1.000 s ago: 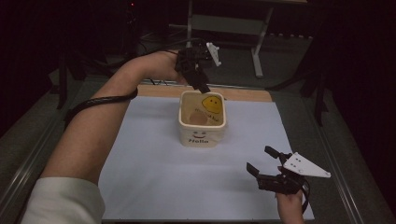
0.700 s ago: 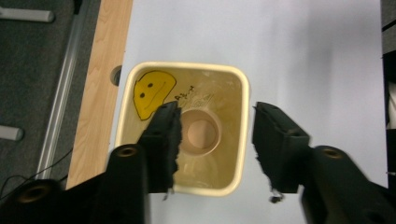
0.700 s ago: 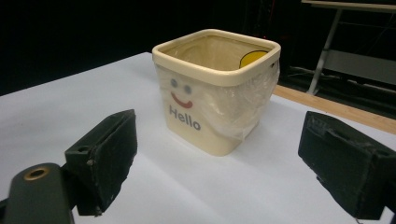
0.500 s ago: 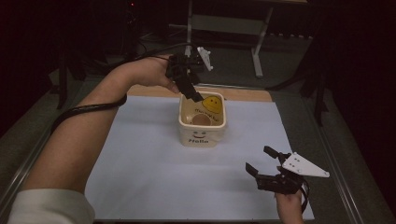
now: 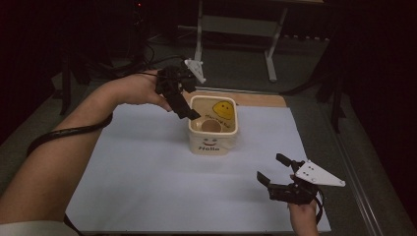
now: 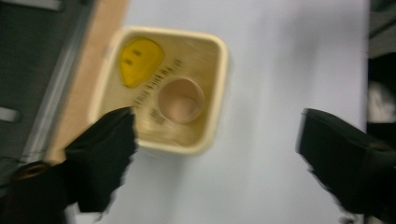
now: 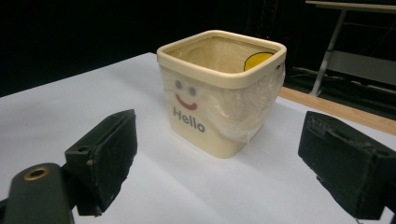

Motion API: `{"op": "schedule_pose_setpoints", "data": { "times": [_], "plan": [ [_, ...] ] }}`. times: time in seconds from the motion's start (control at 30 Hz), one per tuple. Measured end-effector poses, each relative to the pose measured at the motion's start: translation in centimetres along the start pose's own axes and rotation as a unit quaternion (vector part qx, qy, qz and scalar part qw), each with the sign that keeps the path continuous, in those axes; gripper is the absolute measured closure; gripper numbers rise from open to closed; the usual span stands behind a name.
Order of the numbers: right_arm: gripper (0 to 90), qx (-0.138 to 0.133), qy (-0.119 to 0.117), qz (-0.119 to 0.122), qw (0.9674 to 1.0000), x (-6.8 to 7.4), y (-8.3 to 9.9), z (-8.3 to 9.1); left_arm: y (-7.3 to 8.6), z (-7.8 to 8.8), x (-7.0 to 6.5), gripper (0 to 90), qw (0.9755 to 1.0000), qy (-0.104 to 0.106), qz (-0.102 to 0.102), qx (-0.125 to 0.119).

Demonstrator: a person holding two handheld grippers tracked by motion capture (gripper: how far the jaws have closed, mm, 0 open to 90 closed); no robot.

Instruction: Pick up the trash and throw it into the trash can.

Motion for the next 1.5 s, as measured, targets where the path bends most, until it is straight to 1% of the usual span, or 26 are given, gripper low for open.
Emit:
{"op": "schedule_pose_setpoints", "data": {
  "times": [0.03, 0.07, 0.1, 0.13, 0.2, 0.23, 0.27, 0.3, 0.33, 0.37, 0.4, 0.47, 0.53, 0.63, 0.67, 0.77, 0.8, 0.83, 0.87, 0.97, 1.03, 1.2, 1.27, 1.43, 1.47, 1.5],
  "plan": [
    [11.6, 0.0, 0.0, 0.0, 1.0, 0.0, 0.0, 0.0, 0.0, 0.0, 0.0, 4.4, 1.0, 0.0, 0.0, 0.0],
    [11.6, -0.001, 0.0, 0.001, 1.0, 0.0, 0.0, 0.0, 1.0, 0.1, -0.1, 2.2, 0.9999, -0.014, -0.002, 0.001],
    [11.6, -0.001, 0.0, 0.001, 1.0, 0.0, 0.0, 0.0, 1.0, 0.1, -0.1, 2.2, 0.9999, -0.014, -0.002, 0.001],
    [11.6, 0.0, -0.001, -0.002, 1.0, 0.1, 0.0, -0.1, 1.6, 0.2, -0.1, 2.2, 0.9997, -0.018, 0.013, -0.005],
    [11.6, 0.001, -0.001, -0.001, 1.0, 0.1, 0.0, -0.1, 2.0, 0.2, -0.2, 0.4, 0.9997, -0.018, 0.011, -0.009],
    [11.6, 0.001, -0.001, -0.001, 1.0, 0.1, 0.0, -0.1, 2.2, 0.2, -0.1, 0.4, 0.9996, -0.025, 0.01, -0.009],
    [11.6, 0.001, -0.002, -0.001, 1.0, 0.2, 0.0, -0.2, 2.5, 0.1, -0.4, 0.4, 0.9996, -0.017, 0.017, -0.015],
    [11.6, 0.001, -0.002, -0.001, 1.0, 0.2, 0.0, -0.2, 2.7, 0.1, -0.4, 0.4, 0.9995, -0.02, 0.015, -0.018],
    [11.6, 0.001, -0.002, 0.0, 1.0, 0.2, 0.0, -0.2, 2.9, 0.1, -0.6, 0.4, 0.9993, -0.019, 0.022, -0.026],
    [11.6, 0.002, -0.002, 0.0, 1.0, 0.2, 0.0, -0.2, 3.1, 0.1, -0.7, 0.4, 0.9994, -0.014, 0.021, -0.026],
    [11.6, 0.001, -0.002, -0.001, 1.0, 0.2, 0.0, -0.2, 3.6, -0.1, -0.9, 0.4, 0.9992, -0.015, 0.024, -0.028],
    [11.6, 0.001, -0.001, -0.001, 1.0, 0.2, 0.0, -0.2, 3.9, -0.3, -1.2, 0.4, 0.9991, -0.016, 0.025, -0.031],
    [11.6, 0.002, -0.002, -0.001, 1.0, 0.2, 0.0, -0.2, 4.5, -0.7, -1.8, 0.4, 0.9992, -0.01, 0.026, -0.028],
    [11.6, 0.002, -0.002, -0.002, 1.0, 0.2, 0.0, -0.3, 5.1, -0.9, -2.2, 0.4, 0.9994, -0.006, 0.024, -0.025],
    [11.6, 0.002, -0.002, -0.002, 1.0, 0.2, 0.0, -0.3, 5.5, -1.2, -2.6, 0.4, 0.9992, -0.004, 0.027, -0.03],
    [11.6, 0.002, -0.001, -0.001, 1.0, 0.2, 0.0, -0.3, 6.0, -1.6, -3.1, 0.5, 0.9993, -0.002, 0.025, -0.029],
    [11.6, 0.001, -0.001, -0.002, 1.0, 0.1, 0.0, -0.3, 6.6, -1.9, -3.6, 0.4, 0.9993, 0.004, 0.026, -0.026],
    [11.6, 0.001, -0.001, -0.002, 1.0, 0.1, 0.0, -0.3, 6.6, -1.9, -3.6, 0.5, 0.9993, 0.004, 0.026, -0.026],
    [11.6, 0.001, 0.0, -0.001, 1.0, 0.1, 0.0, -0.3, 7.1, -2.3, -4.1, 0.5, 0.9991, 0.015, 0.03, -0.027],
    [11.6, 0.001, 0.0, -0.001, 1.0, 0.1, 0.0, -0.3, 7.6, -2.6, -4.5, 0.4, 0.999, 0.015, 0.031, -0.029],
    [11.6, 0.001, 0.0, -0.002, 1.0, 0.1, 0.0, -0.3, 8.0, -2.8, -4.7, 0.5, 0.9988, 0.021, 0.033, -0.03],
    [11.6, 0.002, 0.003, -0.002, 1.0, 0.0, 0.1, -0.2, 9.0, -3.2, -5.7, 0.5, 0.9978, 0.028, 0.038, -0.046],
    [11.6, 0.0, 0.003, -0.002, 1.0, -0.1, 0.1, -0.2, 9.4, -3.3, -6.0, 0.5, 0.9977, 0.029, 0.038, -0.048],
    [11.6, -0.003, 0.002, -0.005, 1.0, -0.2, 0.1, -0.1, 10.7, -3.6, -6.3, 0.5, 0.9964, 0.032, 0.054, -0.058],
    [11.5, -0.003, 0.006, -0.005, 1.0, -0.3, 0.1, -0.1, 11.1, -3.7, -6.4, 0.5, 0.9962, 0.029, 0.056, -0.06],
    [11.5, -0.003, 0.006, -0.005, 1.0, -0.3, 0.1, -0.1, 11.1, -3.7, -6.4, 0.5, 0.9962, 0.029, 0.056, -0.06]
  ]
}}
Point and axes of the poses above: each handheld gripper's, and its own axes: z roughly backward along the jaws, y roughly out of its underside, x roughly to its left, the point moved 8 cm from there along -z, roughly forward along the jaws, and after that the axes turned 4 degrees about x, right-handed, at the moved point
